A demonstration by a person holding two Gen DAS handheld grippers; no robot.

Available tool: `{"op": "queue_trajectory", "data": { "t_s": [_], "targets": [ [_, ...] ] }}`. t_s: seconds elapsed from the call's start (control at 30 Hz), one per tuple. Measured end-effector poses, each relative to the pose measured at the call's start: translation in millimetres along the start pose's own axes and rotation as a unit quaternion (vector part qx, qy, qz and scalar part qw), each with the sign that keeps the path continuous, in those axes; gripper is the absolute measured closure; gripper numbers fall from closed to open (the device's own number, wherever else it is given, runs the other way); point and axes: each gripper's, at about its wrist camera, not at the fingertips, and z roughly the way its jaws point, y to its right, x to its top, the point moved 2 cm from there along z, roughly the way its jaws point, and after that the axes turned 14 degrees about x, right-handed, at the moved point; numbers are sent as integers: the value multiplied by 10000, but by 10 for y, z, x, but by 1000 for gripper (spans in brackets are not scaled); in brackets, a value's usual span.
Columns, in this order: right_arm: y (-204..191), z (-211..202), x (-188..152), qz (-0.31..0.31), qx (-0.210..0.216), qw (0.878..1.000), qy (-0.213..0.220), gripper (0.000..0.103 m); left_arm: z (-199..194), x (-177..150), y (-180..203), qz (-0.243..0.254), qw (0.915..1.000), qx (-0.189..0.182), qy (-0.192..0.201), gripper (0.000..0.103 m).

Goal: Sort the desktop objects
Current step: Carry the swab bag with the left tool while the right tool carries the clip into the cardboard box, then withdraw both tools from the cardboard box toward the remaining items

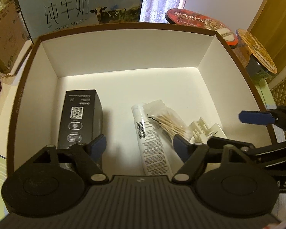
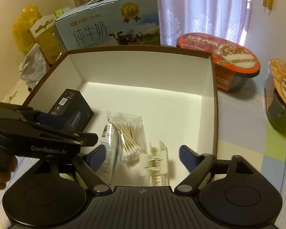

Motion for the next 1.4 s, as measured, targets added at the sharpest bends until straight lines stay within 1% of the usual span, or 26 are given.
{"op": "queue_trajectory", "data": {
  "t_s": [0.03, 0.1, 0.13, 0.2, 0.23, 0.3, 0.5, 0.77, 1.1, 1.4],
  "targets": [
    [-11, -13, -9, -32, -14, 10000, -1, 10, -16, -6, -3, 18, 10000, 17, 23, 28],
    [-40, -37, -25, -88, -17, 10000, 8, 5, -41, -15, -15, 29, 10000, 24, 48, 27],
    [-51, -50, -31, -91, -19, 10000, 14, 4, -56, -20, -21, 32, 10000, 20, 62, 26],
    [-66, -78, -37, -73, -12, 10000, 42, 3, -88, -24, -41, 30, 9999, 70, 73, 22],
    [-71, -91, -40, -56, -14, 10000, 60, 2, -105, -26, -52, 32, 9999, 86, 90, 21],
    [-81, -122, -43, -18, -30, 9999, 111, 2, -147, -32, -73, 24, 9999, 118, 125, 16],
    [-131, -226, -60, 5, -59, 9997, 255, 2, -298, -57, -150, 25, 9994, 230, 276, 15],
    [-210, -363, -111, 42, -80, 9992, 398, 2, -536, -125, -227, -28, 9984, 303, 469, 15],
    [-401, -639, -186, -98, -132, 9975, 682, 2, -907, -268, -315, -158, 9966, 357, 732, 15],
    [-637, -942, -400, -176, -179, 9950, 963, 2, -1284, -508, -359, -260, 9946, 414, 911, 15]
  ]
}}
